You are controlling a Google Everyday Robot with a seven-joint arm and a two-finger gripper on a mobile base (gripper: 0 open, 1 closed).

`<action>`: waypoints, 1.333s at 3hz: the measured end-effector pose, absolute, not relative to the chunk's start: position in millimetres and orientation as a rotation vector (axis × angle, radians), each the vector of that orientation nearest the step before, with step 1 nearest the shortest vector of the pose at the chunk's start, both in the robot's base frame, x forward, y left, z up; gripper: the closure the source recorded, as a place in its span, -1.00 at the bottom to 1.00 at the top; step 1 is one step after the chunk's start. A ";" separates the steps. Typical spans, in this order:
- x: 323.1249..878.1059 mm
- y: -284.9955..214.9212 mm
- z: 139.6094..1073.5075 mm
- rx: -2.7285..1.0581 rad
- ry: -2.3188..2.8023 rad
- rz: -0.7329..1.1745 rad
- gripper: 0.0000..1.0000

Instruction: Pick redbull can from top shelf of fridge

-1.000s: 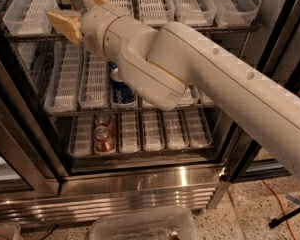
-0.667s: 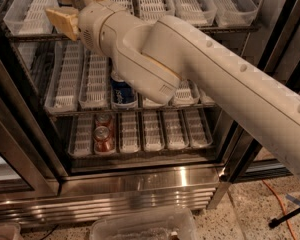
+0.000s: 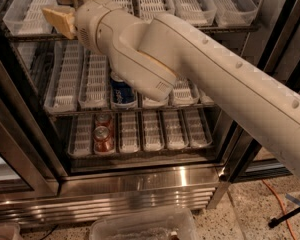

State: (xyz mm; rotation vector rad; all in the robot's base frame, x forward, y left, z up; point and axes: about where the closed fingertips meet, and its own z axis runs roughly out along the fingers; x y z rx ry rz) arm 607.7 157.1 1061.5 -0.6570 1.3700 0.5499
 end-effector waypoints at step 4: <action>606.9 164.3 1061.7 -0.670 1.368 0.560 1.00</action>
Offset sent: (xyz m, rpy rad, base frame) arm -0.0004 0.0185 -0.0092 -0.0241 0.0072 0.0379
